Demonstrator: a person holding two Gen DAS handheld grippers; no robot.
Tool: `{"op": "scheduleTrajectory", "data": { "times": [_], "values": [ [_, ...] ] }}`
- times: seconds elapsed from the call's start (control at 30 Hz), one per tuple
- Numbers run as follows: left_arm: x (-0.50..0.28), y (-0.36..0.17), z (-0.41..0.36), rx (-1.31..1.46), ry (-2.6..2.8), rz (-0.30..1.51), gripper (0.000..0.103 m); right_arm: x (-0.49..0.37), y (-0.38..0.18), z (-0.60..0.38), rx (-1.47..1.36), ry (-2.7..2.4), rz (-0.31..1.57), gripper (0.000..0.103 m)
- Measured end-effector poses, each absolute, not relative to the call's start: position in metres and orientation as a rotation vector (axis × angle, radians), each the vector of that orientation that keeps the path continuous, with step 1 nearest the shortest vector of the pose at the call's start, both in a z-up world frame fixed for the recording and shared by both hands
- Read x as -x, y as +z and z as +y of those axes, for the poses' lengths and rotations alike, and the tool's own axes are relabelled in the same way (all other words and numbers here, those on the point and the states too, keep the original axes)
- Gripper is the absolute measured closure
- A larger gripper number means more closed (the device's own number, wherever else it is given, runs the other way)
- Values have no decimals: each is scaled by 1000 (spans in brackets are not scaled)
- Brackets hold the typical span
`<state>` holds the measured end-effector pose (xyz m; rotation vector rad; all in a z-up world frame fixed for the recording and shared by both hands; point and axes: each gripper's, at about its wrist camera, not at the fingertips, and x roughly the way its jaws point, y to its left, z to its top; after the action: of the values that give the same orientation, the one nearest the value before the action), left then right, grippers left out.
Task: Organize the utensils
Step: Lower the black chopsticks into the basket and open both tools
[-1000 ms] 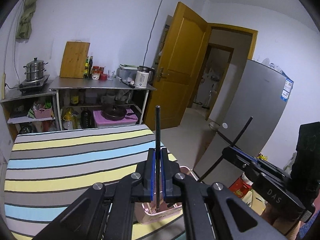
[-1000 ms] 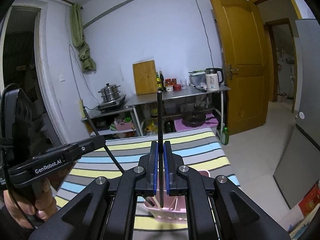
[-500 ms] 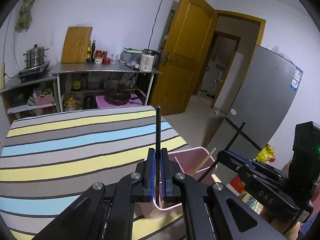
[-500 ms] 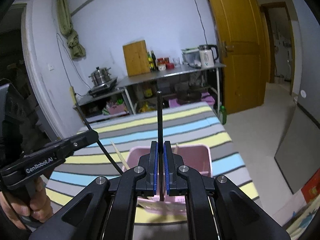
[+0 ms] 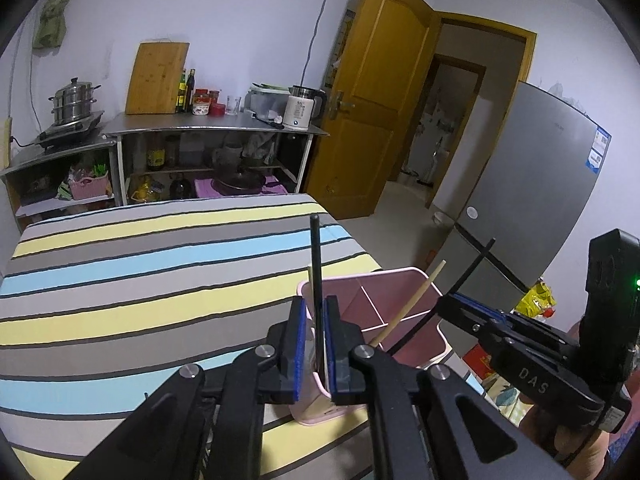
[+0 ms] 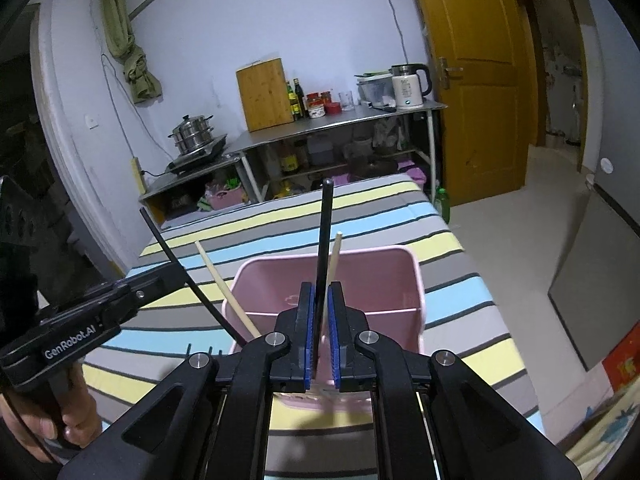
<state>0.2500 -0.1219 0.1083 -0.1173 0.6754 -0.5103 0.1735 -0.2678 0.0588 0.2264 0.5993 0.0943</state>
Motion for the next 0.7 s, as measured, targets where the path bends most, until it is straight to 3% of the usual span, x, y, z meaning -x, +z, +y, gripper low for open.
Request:
{"op": "scheduleTrajectory", "data": {
  "times": [0.13, 0.7],
  "values": [
    [-241, 116, -116, 118, -510, 652, 89, -163, 65, -270, -222, 84, 575, 87],
    [-174, 123, -80, 133, -471, 609, 85, -106, 77, -247, -170, 105, 536, 85]
  ]
}}
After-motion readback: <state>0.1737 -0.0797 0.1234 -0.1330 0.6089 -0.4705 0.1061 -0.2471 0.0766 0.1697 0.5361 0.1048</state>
